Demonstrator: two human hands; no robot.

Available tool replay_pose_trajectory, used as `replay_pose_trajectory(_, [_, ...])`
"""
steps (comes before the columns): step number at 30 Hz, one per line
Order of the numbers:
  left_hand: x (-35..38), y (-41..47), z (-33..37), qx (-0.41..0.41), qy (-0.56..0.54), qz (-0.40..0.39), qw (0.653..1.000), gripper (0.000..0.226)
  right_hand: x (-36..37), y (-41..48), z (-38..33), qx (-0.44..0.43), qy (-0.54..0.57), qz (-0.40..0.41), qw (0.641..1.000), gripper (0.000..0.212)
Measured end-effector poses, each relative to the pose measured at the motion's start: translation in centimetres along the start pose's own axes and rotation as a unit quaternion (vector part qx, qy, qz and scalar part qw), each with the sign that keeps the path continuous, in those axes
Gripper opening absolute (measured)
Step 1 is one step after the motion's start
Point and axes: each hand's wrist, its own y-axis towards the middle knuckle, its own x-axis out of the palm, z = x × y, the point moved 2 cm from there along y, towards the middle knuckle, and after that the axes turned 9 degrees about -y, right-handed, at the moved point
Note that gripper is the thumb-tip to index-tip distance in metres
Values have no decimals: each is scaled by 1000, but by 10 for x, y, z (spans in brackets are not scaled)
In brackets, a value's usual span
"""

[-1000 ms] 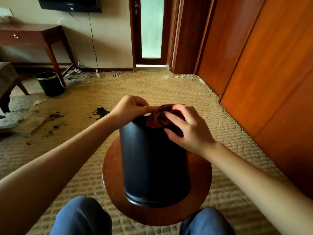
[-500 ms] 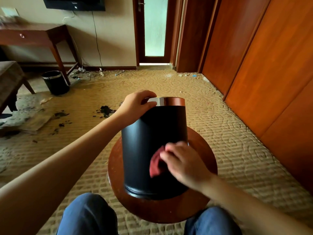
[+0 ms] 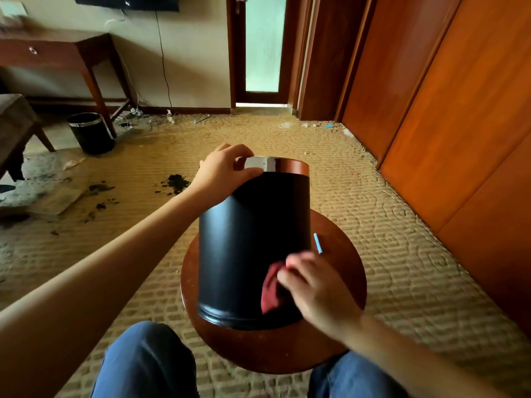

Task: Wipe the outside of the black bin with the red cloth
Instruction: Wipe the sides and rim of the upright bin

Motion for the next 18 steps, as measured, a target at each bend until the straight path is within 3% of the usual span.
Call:
replay_pose_trajectory(3, [-8, -6, 1, 13, -5, -10, 1000, 26, -6, 79, 34, 91, -33, 55, 994, 32])
replay_pose_trajectory(6, [-20, -5, -5, -23, -20, -17, 999, 28, -9, 126, 49, 163, -12, 62, 985, 28])
replay_pose_trajectory(14, [-24, -10, -26, -81, 56, 80, 992, 52, 16, -29, -22, 16, 21, -34, 999, 29])
replay_pose_trajectory(18, [-17, -22, -20, -52, 70, 86, 992, 50, 8, 12, -13, -19, 6, -23, 1000, 31])
